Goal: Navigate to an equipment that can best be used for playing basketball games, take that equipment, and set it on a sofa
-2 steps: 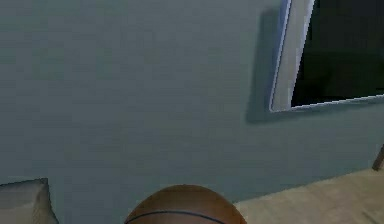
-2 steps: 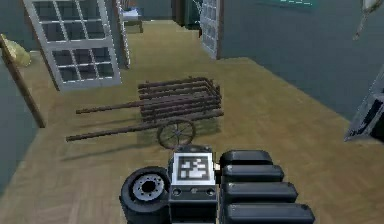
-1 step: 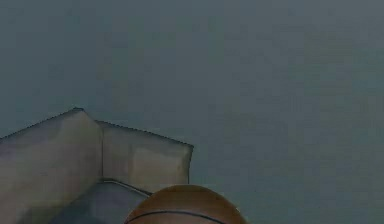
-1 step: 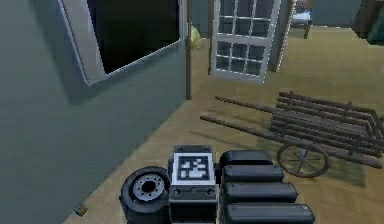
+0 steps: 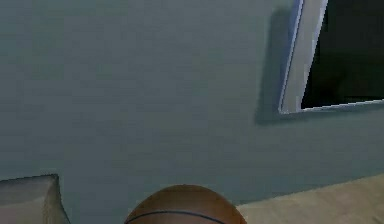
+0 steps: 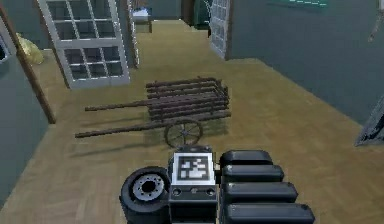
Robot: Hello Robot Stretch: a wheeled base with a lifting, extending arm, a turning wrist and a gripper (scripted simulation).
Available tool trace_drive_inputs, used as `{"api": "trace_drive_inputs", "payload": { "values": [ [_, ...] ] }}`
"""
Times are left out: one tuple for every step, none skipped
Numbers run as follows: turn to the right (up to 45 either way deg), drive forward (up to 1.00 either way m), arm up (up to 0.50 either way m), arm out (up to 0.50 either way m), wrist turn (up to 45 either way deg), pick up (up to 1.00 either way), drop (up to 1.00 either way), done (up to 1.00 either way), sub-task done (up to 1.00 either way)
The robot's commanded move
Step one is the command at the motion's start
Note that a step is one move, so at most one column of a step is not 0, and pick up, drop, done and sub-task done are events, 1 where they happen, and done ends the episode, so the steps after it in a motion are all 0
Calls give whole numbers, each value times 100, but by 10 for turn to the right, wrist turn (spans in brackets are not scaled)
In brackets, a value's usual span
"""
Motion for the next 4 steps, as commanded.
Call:
{"api": "trace_drive_inputs", "payload": {
  "values": [
    [-270, 0, 0, 0, 0, 0, 0, 0, 0],
    [-450, 0, 0, 0, 0, 0, 0, 0, 0],
    [-450, 0, 0, 0, 0, 0, 0, 0, 0],
    [-150, 0, 0, 0, 0, 0, 0, 0, 0]
  ]
}}
